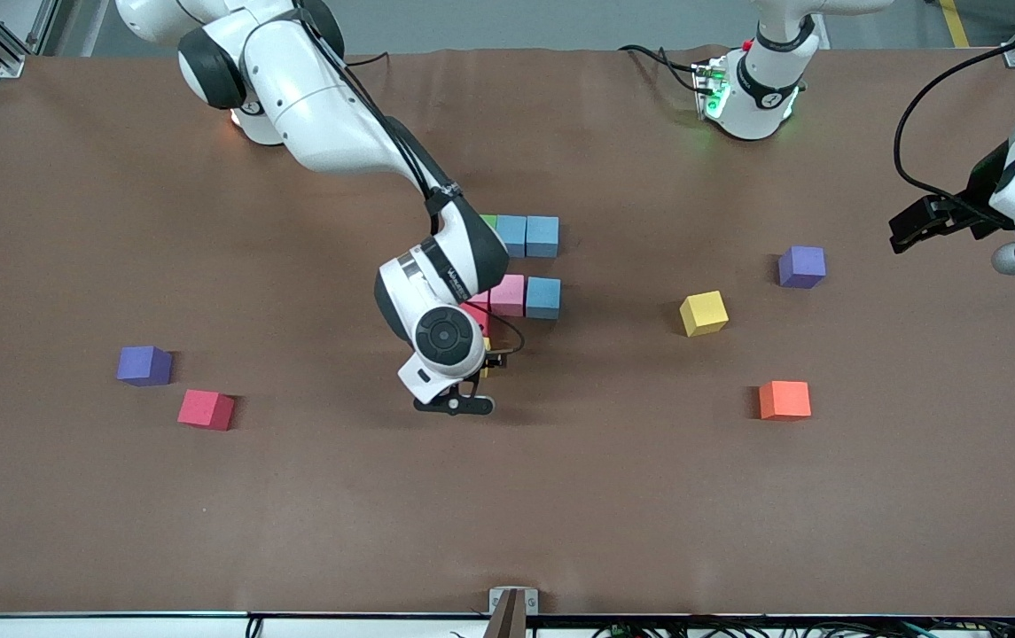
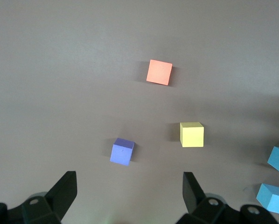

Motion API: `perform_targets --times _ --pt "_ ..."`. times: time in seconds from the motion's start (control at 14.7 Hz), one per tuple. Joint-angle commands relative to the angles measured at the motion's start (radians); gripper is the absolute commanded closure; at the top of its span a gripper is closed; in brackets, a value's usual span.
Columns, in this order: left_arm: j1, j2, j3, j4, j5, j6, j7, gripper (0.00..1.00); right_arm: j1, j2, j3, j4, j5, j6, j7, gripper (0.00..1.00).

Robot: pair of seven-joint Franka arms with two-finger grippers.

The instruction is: Arrange 11 blocks into digit 3

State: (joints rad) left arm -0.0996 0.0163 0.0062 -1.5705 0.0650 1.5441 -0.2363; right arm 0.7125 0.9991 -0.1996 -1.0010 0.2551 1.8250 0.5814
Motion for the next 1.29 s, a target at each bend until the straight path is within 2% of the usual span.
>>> perform_targets --times 0.0,0.2,0.34,0.54,0.68,0.82,0.95,1.23 --pt "-0.005 -0.006 0.003 0.004 -0.016 0.005 -0.003 0.0 -0.018 -0.033 -0.004 -0.007 0.016 -0.029 0.006 0.0" --pt "-0.003 -0.006 0.003 0.004 -0.023 0.004 -0.009 0.0 -0.014 -0.026 -0.017 -0.011 0.012 -0.023 -0.008 0.0" --pt "-0.003 -0.006 0.003 0.004 -0.025 0.004 -0.009 0.0 -0.024 -0.055 -0.041 -0.011 0.009 -0.032 -0.014 0.0" --pt "-0.003 -0.006 0.003 0.003 -0.025 0.004 -0.008 0.0 -0.051 -0.111 -0.128 -0.016 0.009 -0.038 -0.014 0.0" --pt "-0.005 -0.006 0.004 0.003 -0.025 0.004 -0.008 0.0 -0.105 -0.149 -0.165 -0.016 0.01 -0.108 -0.02 0.0" --pt "-0.005 -0.006 0.003 0.003 -0.025 0.002 -0.008 0.0 -0.131 -0.197 -0.197 -0.016 0.006 -0.144 -0.022 0.0" --pt "-0.005 -0.006 0.003 0.003 -0.025 0.001 -0.008 0.0 -0.134 -0.252 -0.266 -0.018 0.006 -0.158 -0.023 0.0" --pt "-0.005 -0.006 0.003 0.003 -0.025 -0.002 -0.006 0.0 -0.296 -0.408 -0.273 -0.05 0.013 -0.217 -0.211 0.0"
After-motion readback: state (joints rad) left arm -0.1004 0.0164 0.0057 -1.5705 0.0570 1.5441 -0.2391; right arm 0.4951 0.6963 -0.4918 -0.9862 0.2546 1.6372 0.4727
